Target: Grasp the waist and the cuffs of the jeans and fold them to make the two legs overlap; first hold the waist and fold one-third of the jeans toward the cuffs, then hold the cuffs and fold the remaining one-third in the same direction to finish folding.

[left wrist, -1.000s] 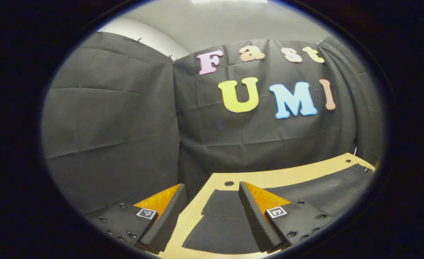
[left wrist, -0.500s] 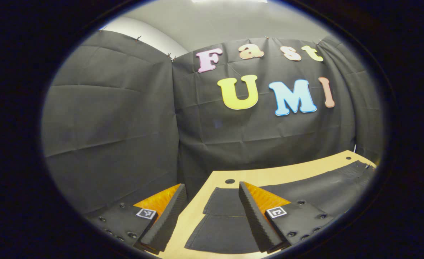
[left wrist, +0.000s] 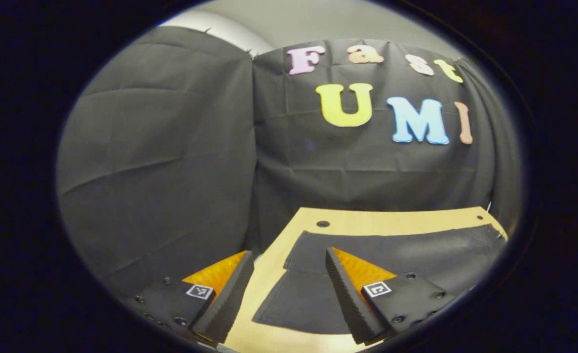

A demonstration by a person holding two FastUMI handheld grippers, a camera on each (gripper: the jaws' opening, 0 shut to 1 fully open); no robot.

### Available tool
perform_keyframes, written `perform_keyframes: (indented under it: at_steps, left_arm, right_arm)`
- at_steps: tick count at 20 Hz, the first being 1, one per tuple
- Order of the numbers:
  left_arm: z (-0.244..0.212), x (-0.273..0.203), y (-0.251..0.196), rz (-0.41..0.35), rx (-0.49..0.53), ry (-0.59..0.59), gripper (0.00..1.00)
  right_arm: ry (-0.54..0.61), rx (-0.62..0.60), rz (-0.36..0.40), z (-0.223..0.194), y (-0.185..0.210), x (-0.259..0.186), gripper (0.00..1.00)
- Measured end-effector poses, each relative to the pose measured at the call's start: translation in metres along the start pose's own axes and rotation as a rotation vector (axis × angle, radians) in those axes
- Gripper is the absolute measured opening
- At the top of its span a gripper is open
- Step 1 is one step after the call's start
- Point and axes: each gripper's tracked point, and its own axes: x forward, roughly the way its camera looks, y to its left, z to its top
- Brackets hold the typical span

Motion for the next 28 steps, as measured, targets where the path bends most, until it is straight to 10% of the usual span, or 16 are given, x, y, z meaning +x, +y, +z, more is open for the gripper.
perform_keyframes:
  at_steps: [14,28]
  left_arm:
    - [-0.169,0.041,0.099,0.201,-0.846,0.491,0.99]
    - [-0.223,0.07,0.118,0.294,-1.122,0.496,0.95]
  right_arm:
    - [0.454,0.368,0.071,-0.109,0.005,0.049,0.95]
    - [0.703,0.773,-0.065,-0.198,-0.032,0.08,0.95]
